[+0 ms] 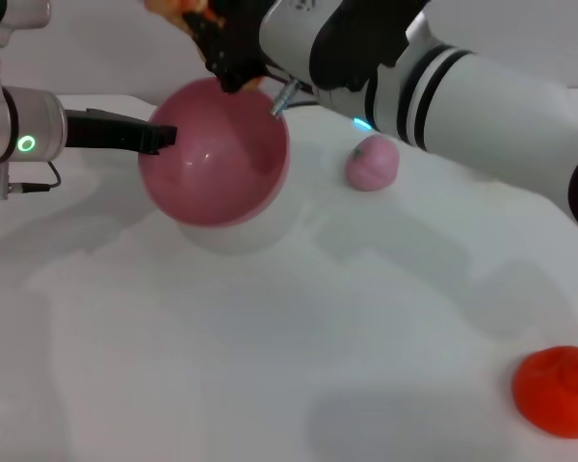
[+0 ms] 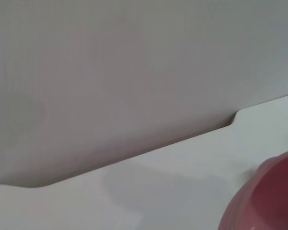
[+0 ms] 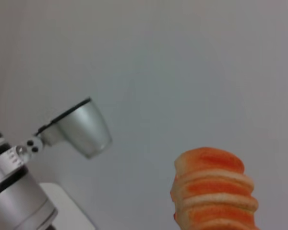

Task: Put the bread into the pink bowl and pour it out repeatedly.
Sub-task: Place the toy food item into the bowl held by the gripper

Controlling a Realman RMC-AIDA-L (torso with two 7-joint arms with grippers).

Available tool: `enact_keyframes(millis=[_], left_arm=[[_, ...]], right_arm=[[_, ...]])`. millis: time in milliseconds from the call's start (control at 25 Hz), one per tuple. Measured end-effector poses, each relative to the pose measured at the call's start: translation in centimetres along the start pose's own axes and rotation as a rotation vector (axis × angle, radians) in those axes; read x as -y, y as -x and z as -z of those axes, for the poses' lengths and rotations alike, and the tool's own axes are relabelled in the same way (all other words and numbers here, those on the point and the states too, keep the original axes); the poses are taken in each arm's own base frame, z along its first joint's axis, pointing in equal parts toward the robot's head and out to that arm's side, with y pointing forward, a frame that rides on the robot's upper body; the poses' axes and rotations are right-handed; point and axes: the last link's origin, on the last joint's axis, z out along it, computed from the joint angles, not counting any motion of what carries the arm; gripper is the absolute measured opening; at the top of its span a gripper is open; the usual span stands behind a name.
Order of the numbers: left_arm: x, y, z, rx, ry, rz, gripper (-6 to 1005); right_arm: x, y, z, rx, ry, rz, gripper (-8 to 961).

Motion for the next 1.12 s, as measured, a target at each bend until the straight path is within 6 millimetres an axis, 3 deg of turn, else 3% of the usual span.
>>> enact_keyframes(millis=[440, 1120], left_arm=[[0.0, -0.1, -0.1, -0.007, -0.007, -0.002, 50], [-0.2, -0.1, -0.2, -0.005, -0.002, -0.009, 50]], right_arm=[[-1.9, -0.9, -0.2, -0.025, 0.054, -0.011, 143], [-2.3, -1.7, -0.3, -0.069, 0.091, -0.036, 126]])
